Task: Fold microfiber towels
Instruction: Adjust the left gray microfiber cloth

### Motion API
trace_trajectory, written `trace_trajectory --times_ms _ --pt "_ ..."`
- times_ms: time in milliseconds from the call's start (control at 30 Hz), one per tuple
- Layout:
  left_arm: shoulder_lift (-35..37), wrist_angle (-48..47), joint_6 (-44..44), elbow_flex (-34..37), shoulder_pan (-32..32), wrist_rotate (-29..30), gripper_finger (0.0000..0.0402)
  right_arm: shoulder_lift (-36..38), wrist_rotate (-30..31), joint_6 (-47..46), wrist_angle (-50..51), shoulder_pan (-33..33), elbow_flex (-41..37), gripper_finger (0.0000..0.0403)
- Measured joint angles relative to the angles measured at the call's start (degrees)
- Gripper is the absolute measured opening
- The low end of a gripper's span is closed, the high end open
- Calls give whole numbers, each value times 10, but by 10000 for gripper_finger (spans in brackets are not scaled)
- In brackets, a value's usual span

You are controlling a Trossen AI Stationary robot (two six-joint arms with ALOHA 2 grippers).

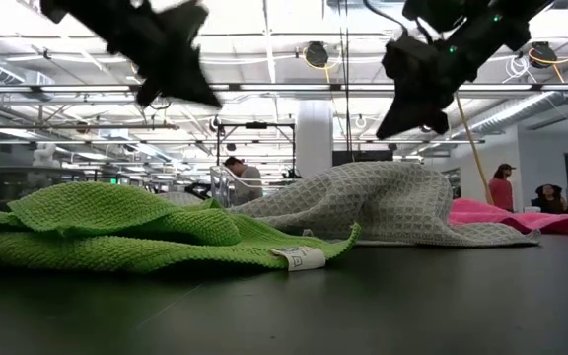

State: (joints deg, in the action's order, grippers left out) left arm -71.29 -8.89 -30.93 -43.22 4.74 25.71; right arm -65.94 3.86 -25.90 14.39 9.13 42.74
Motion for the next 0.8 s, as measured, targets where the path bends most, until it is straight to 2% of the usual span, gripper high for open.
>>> trace_trajectory --times_ms 100,300,467,800 --pt "-7 -62 -35 1 -3 -16 4 5 9 -14 7 -7 0 0" --pt "-10 -15 -11 -2 -2 -44 3 6 24 -21 9 -12 0 0" --pt "-33 -31 4 0 -2 -45 2 6 25 -24 5 -13 0 0" --pt "-179 -4 -63 0 -27 -46 1 6 52 -28 4 -14 0 0"
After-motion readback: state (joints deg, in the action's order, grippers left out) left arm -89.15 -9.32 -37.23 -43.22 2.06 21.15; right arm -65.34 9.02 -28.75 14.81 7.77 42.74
